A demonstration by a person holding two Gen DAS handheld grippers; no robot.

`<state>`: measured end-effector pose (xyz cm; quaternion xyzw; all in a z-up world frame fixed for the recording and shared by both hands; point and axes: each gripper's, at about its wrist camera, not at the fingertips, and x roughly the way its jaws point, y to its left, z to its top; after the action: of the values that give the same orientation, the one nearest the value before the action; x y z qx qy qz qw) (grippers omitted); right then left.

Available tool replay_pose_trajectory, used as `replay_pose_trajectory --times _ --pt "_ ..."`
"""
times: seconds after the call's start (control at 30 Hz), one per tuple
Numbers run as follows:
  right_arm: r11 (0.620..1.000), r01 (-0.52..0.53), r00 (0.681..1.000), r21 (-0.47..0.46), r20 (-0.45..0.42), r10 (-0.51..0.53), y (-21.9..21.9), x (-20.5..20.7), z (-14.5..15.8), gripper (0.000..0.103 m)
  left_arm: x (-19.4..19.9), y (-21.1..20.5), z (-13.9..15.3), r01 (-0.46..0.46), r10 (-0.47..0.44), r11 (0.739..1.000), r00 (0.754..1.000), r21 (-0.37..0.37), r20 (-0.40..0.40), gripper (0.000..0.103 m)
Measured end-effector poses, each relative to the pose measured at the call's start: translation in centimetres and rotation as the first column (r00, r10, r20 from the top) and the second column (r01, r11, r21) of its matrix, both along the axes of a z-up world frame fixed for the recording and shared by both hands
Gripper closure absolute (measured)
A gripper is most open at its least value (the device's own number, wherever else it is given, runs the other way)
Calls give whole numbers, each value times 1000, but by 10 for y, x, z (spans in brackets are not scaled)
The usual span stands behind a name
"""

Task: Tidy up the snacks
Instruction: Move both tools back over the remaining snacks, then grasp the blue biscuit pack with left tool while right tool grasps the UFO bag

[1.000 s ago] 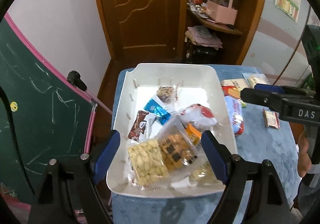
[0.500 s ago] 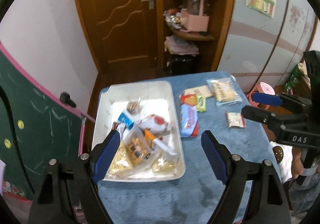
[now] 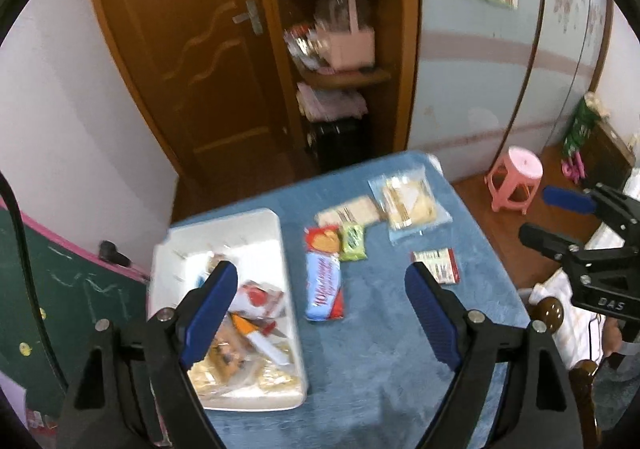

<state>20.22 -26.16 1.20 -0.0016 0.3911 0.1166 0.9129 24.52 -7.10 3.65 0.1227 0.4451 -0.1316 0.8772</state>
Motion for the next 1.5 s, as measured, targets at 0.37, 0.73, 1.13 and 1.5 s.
replay_pose_trajectory --times 0.37,0.73,1.13,1.5 --pt "994 -92 988 -55 -132 84 -31 41 -111 37 67 -35 -121 -19 34 997 975 70 -221 18" --pt "972 -221 948 -81 -253 194 -22 71 -189 37 115 -44 -200 -56 72 997 892 49 -446 18" --pt "956 -278 931 -96 -272 244 -17 86 -212 37 136 -35 -234 -53 69 998 840 45 -539 18" --pt "916 -376 900 -141 -291 325 -2 88 -230 37 142 -29 -256 -40 104 990 848 133 -520 18"
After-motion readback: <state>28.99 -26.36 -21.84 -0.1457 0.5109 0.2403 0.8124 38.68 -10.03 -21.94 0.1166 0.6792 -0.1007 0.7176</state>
